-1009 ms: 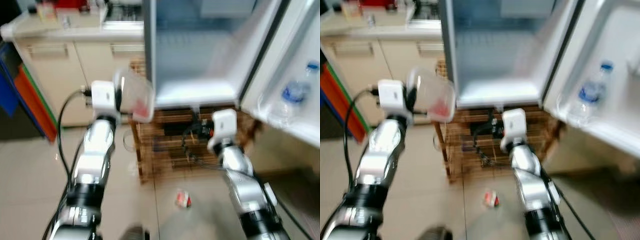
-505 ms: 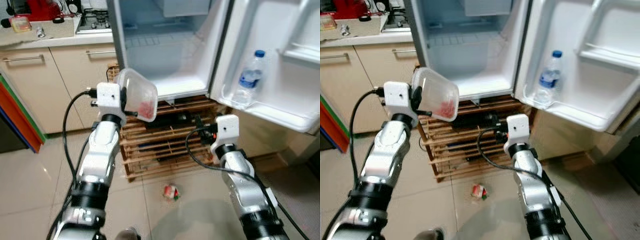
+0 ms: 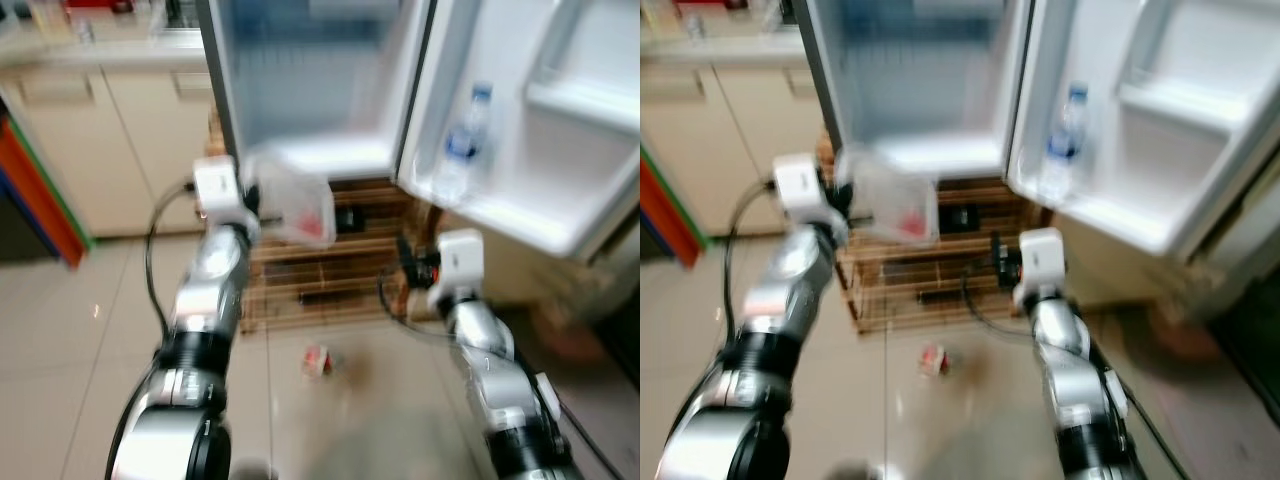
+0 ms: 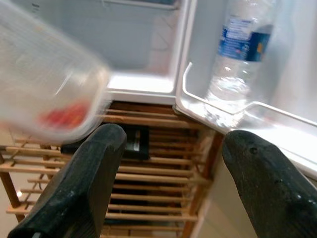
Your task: Restocking fridge
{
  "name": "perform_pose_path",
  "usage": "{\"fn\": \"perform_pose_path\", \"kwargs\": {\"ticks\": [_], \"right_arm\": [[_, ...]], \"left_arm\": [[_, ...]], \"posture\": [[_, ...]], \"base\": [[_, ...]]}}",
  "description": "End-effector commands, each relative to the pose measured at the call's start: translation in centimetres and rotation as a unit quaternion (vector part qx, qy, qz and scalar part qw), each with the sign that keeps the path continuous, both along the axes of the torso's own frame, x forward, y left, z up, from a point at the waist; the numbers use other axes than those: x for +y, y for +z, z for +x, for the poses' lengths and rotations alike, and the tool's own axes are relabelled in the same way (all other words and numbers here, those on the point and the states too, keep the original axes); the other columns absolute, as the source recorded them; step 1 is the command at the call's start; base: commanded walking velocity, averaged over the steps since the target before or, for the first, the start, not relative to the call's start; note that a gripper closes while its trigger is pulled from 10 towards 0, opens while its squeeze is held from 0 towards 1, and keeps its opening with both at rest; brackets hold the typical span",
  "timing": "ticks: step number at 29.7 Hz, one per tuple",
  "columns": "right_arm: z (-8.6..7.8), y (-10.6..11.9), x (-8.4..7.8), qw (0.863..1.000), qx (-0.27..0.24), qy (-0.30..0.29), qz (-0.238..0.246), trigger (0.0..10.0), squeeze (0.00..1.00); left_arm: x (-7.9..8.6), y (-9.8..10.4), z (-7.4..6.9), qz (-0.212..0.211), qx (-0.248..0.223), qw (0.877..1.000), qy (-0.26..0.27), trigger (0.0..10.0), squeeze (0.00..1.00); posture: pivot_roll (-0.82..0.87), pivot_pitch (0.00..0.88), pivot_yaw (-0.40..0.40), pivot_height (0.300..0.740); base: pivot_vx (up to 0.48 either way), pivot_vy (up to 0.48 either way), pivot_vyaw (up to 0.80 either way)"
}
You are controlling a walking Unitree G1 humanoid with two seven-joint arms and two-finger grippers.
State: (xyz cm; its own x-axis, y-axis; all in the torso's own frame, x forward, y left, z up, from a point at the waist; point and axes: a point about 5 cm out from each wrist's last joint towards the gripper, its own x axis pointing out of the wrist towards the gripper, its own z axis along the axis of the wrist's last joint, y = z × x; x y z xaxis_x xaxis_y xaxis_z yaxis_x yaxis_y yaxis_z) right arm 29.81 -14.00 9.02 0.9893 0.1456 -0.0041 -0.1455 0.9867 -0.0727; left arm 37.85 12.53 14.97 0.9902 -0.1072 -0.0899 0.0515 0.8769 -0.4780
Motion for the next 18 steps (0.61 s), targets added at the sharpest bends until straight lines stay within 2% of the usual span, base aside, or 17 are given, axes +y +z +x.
{"fn": "perform_pose_path", "kwargs": {"ticks": [1,6,10,12,13,14,15,16,17,18], "right_arm": [[0.3,0.2,0.6,1.000,-0.003,0.010,0.003,10.0,0.02],[0.3,0.4,0.6,1.000,-0.006,0.009,0.003,10.0,0.02],[0.2,0.3,0.5,1.000,-0.006,0.007,0.003,10.0,0.02],[-0.1,0.1,0.4,1.000,-0.003,0.005,0.002,10.0,0.02],[-0.1,0.1,0.4,1.000,-0.003,0.005,0.002,10.0,0.02],[-0.1,0.0,0.4,1.000,-0.001,0.006,0.002,10.0,0.02],[-0.2,-0.1,0.4,1.000,0.000,0.006,0.001,10.0,0.02],[-0.3,-0.3,0.4,1.000,0.002,0.007,0.001,10.0,0.02],[-0.3,-0.3,0.4,1.000,0.002,0.007,0.001,10.0,0.02],[-0.4,-0.4,0.4,1.000,0.004,0.007,0.001,10.0,0.02]], "left_arm": [[-0.3,0.8,0.5,-0.087,-0.005,0.996,-0.024,10.0,0.00],[-1.3,0.8,0.6,-0.150,0.003,0.988,-0.037,10.0,0.00],[-1.3,0.7,0.8,-0.159,0.002,0.987,-0.030,10.0,0.00],[-0.9,0.9,1.1,-0.127,-0.001,0.992,-0.018,10.0,0.00],[-0.9,0.9,1.1,-0.127,-0.001,0.992,-0.018,10.0,0.00],[-0.7,1.0,1.2,-0.095,-0.009,0.995,-0.010,10.0,0.00],[-0.6,1.2,1.2,-0.080,-0.016,0.997,-0.005,10.0,0.00],[-0.1,1.7,1.3,-0.027,-0.032,0.999,0.012,10.0,0.00],[-0.1,1.7,1.3,-0.027,-0.032,0.999,0.012,10.0,0.00],[-0.3,2.1,1.3,-0.005,-0.041,0.999,0.007,10.0,0.00]], "posture": [[0.11,0.000,-0.015,0.740],[0.09,0.000,-0.006,0.740],[0.09,0.000,-0.005,0.740],[0.09,0.000,-0.008,0.740],[0.09,0.000,-0.008,0.740],[0.09,0.000,-0.007,0.740],[0.09,0.000,-0.007,0.740],[0.09,0.000,-0.007,0.740],[0.09,0.000,-0.007,0.740],[0.09,0.000,-0.006,0.740]], "base": [[0.000,0.000,0.00],[0.000,0.000,0.00],[0.000,0.239,0.00],[0.277,0.390,0.00],[0.277,0.390,0.00],[0.435,0.000,0.00],[0.435,0.000,0.00],[0.480,0.000,0.00],[0.480,0.000,0.00],[0.480,0.000,0.00]]}}
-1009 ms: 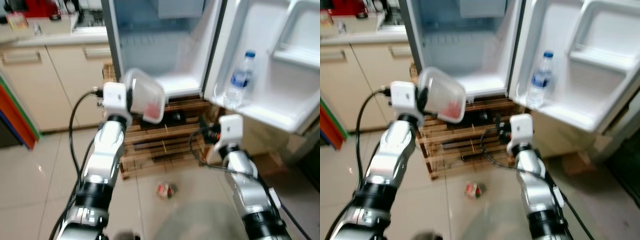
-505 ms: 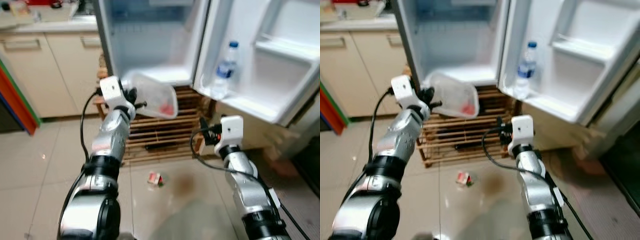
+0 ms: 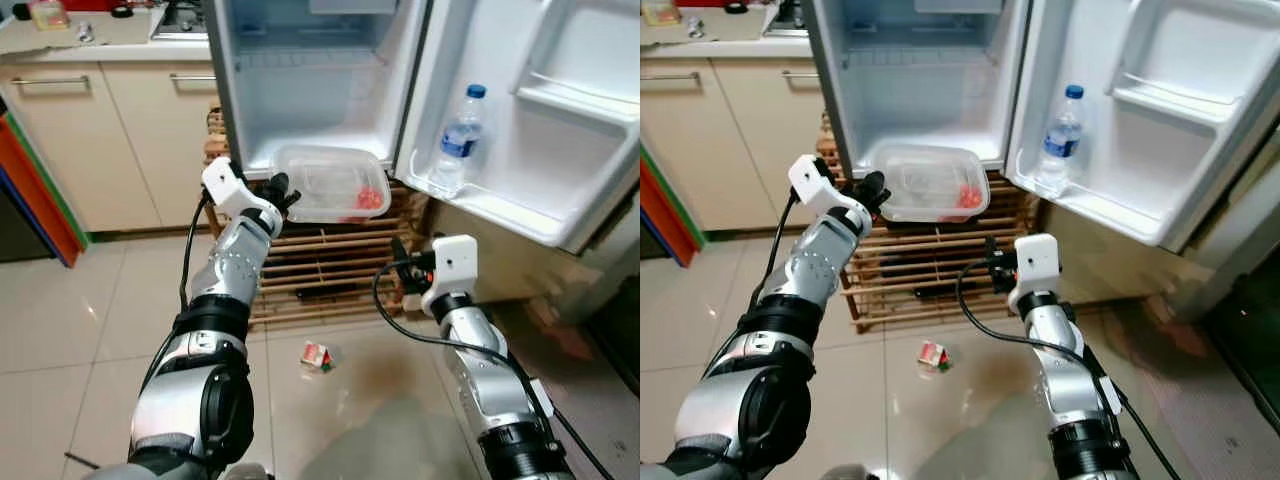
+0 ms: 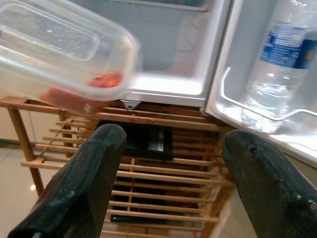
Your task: Restocking fridge
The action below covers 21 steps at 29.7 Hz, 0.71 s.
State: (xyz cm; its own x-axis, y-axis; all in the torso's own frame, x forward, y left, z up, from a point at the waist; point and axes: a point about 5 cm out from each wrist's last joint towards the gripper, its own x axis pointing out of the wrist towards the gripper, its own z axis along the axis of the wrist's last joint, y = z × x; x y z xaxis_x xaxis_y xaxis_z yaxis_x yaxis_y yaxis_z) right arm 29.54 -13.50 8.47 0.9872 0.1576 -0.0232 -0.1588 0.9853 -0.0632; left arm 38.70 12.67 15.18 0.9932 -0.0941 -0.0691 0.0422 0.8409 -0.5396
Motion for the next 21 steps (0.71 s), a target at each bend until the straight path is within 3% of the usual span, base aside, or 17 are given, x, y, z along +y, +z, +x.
{"fn": "perform_pose_path", "kwargs": {"ticks": [1,5,21], "right_arm": [[-0.1,0.2,0.0,1.000,-0.006,0.001,-0.002,10.0,0.02],[-0.1,0.2,0.1,1.000,-0.007,0.002,-0.001,10.0,0.02],[-0.2,-0.1,0.4,1.000,-0.001,0.007,-0.001,10.0,0.02]], "left_arm": [[-0.4,2.1,0.5,0.062,-0.041,0.997,-0.001,10.0,0.00],[-1.0,2.6,0.5,0.101,-0.055,0.993,-0.014,10.0,0.00],[-1.5,3.5,0.6,0.093,-0.076,0.993,-0.012,10.0,0.00]], "posture": [[0.09,0.000,-0.005,0.740],[0.10,0.000,-0.004,0.740],[0.10,0.000,-0.002,0.740]], "base": [[0.480,0.000,0.00],[0.480,0.000,0.00],[0.474,0.000,0.00]]}}
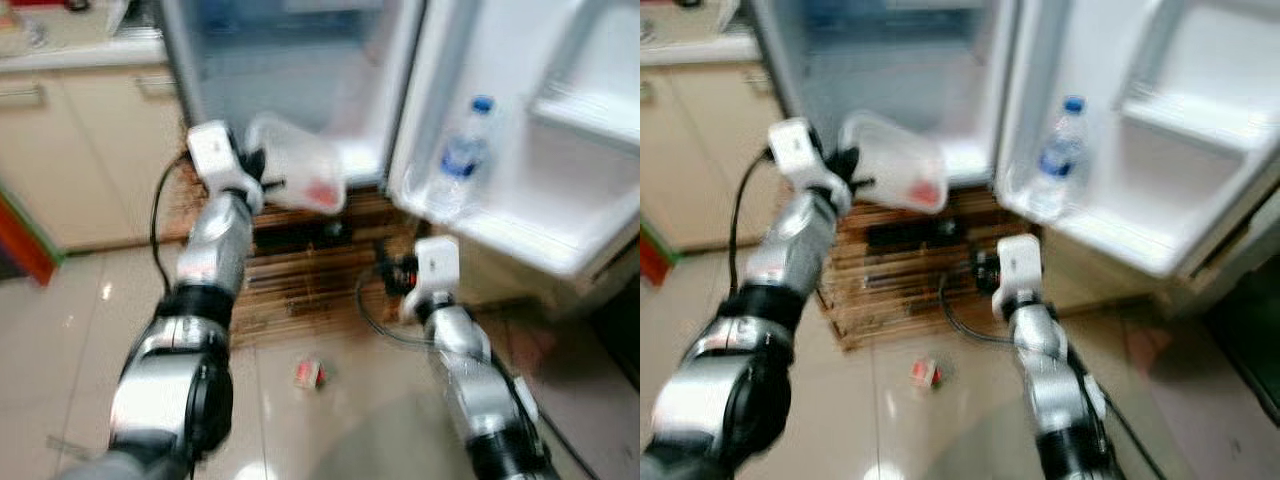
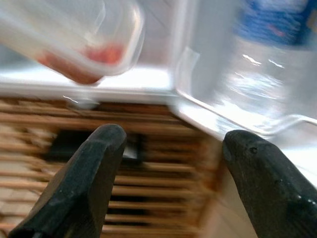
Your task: Restocking fridge
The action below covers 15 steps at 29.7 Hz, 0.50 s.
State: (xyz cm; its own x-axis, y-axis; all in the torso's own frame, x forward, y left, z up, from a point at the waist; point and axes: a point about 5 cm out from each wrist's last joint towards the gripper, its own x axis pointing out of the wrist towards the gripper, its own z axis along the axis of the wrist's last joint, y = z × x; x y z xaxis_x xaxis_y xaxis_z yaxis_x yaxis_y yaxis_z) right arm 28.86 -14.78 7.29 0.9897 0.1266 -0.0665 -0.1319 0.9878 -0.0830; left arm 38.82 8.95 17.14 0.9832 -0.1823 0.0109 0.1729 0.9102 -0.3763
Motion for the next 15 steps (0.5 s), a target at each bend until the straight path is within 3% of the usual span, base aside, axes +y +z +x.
{"fn": "perform_pose_path", "kwargs": {"ticks": [1,8,12,15], "right_arm": [[0.44,1.03,1.68,0.999,-0.021,0.022,0.012,10.0,0.02],[0.30,0.75,1.64,0.999,-0.016,0.026,0.013,10.0,0.02],[-0.19,1.25,2.18,0.996,-0.013,0.063,0.057,10.0,0.02],[-0.55,1.04,2.06,0.995,-0.003,0.089,0.049,10.0,0.02]], "left_arm": [[2.19,1.57,0.49,0.005,-0.028,0.999,0.032,10.0,0.00],[2.42,1.64,0.32,0.001,-0.035,0.998,0.046,10.0,0.00],[2.45,1.71,0.15,0.006,-0.040,0.998,0.055,10.0,0.00],[2.29,1.93,0.25,0.013,-0.043,0.997,0.055,10.0,0.00]], "posture": [[0.10,0.000,-0.002,0.740],[0.10,0.000,-0.001,0.740],[0.10,0.000,-0.002,0.740],[0.10,0.000,-0.005,0.740]], "base": [[0.450,0.000,0.00],[0.414,0.000,0.00],[0.000,0.000,0.00],[0.000,0.000,0.00]]}}
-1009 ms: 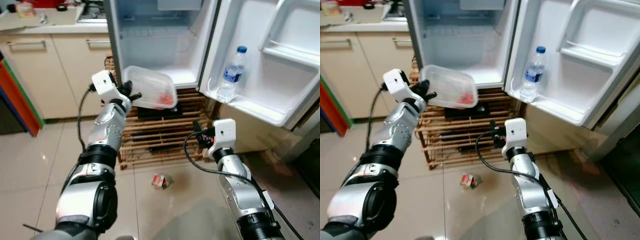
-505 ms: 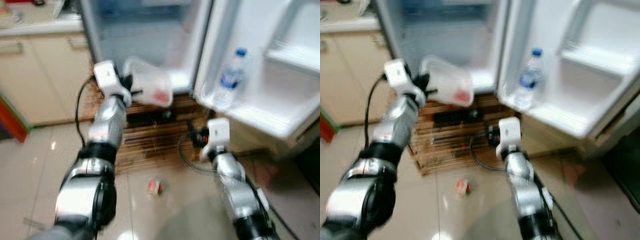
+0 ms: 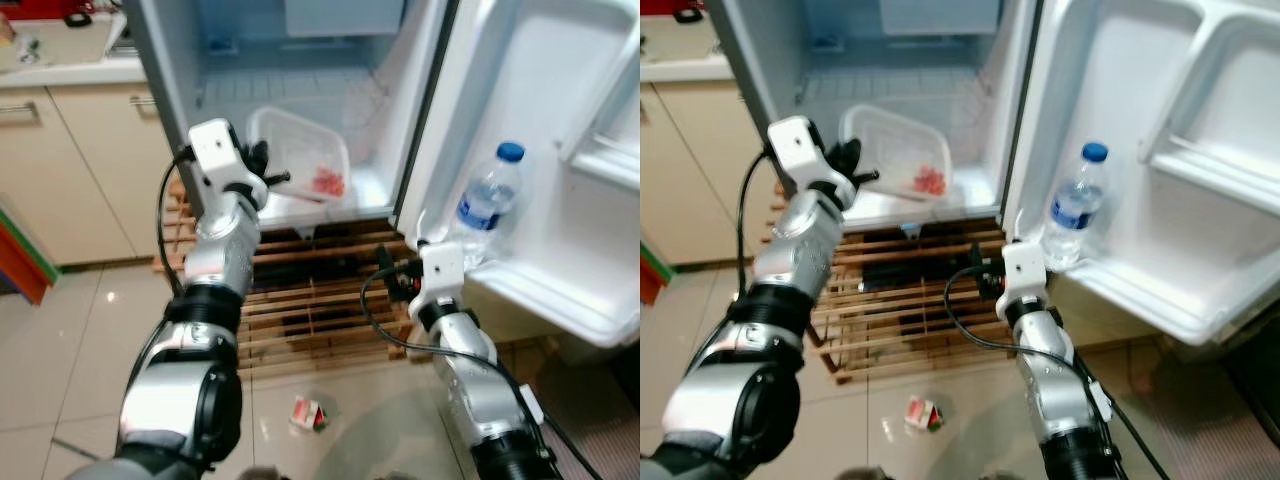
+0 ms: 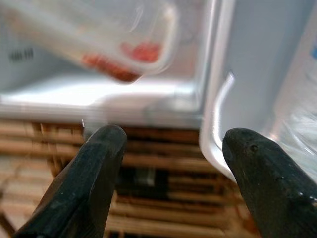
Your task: Restocking fridge
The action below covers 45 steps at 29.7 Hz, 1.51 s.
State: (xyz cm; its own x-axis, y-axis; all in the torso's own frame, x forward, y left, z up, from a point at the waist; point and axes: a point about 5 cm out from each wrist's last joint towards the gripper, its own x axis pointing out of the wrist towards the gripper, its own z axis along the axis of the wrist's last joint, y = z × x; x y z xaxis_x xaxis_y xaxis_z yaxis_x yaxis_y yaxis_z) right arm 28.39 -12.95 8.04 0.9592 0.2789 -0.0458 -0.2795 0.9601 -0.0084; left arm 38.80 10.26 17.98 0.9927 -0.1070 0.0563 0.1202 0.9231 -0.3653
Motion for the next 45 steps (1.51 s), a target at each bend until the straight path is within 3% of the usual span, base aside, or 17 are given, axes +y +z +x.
{"fn": "perform_pose_path", "kwargs": {"ticks": [1,6,12,20,35,45], "right_arm": [[-0.1,0.3,0.2,1.000,0.000,0.014,0.010,10.0,0.02],[-0.2,1.4,1.1,0.996,-0.012,0.078,0.028,10.0,0.02],[0.4,0.4,-0.5,1.000,-0.008,0.010,0.005,10.0,0.02],[0.0,0.0,0.0,1.000,-0.002,0.000,0.009,10.0,0.02],[-0.3,-0.9,0.0,1.000,0.012,0.009,-0.002,10.0,0.02],[-0.7,-1.3,0.5,1.000,0.020,0.023,-0.005,10.0,0.02]], "left_arm": [[1.0,1.1,0.3,0.011,-0.019,1.000,0.017,10.0,0.00],[1.2,2.0,0.9,-0.006,-0.021,0.999,0.025,10.0,0.00],[1.4,3.9,1.6,-0.019,-0.037,0.999,0.023,10.0,0.00],[1.1,6.3,1.6,-0.010,-0.085,0.996,0.016,10.0,0.00],[1.7,5.9,1.5,-0.046,-0.078,0.995,0.032,10.0,0.00],[-0.6,6.4,1.7,-0.053,-0.071,0.996,-0.031,10.0,0.00]], "posture": [[0.10,0.000,-0.005,0.740],[0.09,0.000,-0.001,0.740],[0.10,0.000,0.015,0.740],[0.10,0.000,0.020,0.740],[0.10,0.000,0.011,0.740],[0.09,0.000,0.008,0.740]], "base": [[0.000,0.000,0.00],[0.000,0.000,0.00],[0.000,0.000,0.00],[0.179,0.222,0.00],[0.113,0.423,0.00],[0.000,0.000,0.00]]}}
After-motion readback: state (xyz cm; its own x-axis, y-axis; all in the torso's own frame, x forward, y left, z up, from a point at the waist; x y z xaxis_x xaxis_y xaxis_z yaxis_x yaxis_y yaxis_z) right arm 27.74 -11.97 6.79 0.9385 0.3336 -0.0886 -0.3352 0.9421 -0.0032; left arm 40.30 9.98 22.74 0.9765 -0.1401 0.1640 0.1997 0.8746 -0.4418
